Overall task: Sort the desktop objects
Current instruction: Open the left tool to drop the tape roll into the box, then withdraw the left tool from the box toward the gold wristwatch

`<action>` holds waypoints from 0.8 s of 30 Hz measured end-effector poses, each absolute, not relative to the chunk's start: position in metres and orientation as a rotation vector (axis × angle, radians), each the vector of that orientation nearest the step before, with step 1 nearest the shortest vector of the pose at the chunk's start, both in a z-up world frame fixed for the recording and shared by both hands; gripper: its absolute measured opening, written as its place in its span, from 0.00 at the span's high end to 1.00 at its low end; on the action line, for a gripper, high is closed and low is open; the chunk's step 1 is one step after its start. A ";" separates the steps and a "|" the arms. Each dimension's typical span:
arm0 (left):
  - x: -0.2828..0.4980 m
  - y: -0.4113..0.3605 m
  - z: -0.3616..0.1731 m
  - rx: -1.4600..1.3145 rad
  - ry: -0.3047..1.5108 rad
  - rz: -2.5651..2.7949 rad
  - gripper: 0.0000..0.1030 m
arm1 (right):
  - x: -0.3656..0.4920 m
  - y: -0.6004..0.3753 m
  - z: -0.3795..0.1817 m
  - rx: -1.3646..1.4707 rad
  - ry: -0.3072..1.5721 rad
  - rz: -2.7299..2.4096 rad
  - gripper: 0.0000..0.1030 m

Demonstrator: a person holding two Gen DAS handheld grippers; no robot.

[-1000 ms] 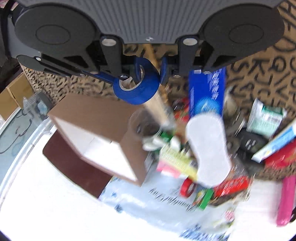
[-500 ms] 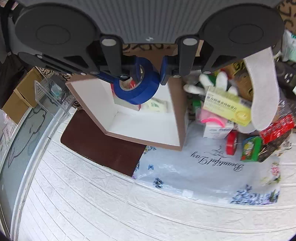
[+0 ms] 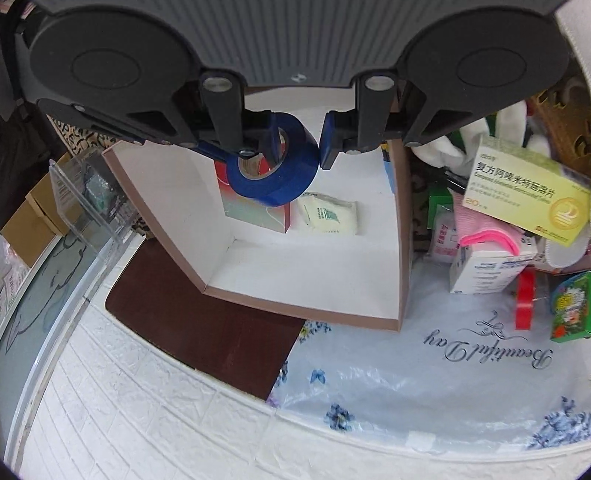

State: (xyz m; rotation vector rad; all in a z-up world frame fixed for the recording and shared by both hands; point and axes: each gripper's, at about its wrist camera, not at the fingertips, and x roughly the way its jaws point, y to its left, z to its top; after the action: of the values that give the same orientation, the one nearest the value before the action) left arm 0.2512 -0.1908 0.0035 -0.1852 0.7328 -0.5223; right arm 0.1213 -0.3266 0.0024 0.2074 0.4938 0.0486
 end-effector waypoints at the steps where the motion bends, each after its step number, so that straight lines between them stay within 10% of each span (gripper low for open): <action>1: 0.256 -0.193 0.001 -0.185 0.744 -0.523 0.79 | 0.125 -0.330 0.000 0.210 0.503 0.047 0.85; 14: 0.282 -0.209 -0.004 -0.078 0.730 -0.514 0.77 | 0.163 -0.352 -0.019 0.271 0.555 0.066 0.85; 24: 0.276 -0.209 0.003 -0.104 0.679 -0.538 0.28 | 0.164 -0.366 -0.023 0.311 0.563 0.050 0.81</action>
State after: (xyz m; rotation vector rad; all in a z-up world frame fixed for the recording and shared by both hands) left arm 0.2759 -0.2094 0.0032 -0.1036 0.6795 -0.5381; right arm 0.1636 -0.3659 -0.0230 0.3114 0.5630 0.0498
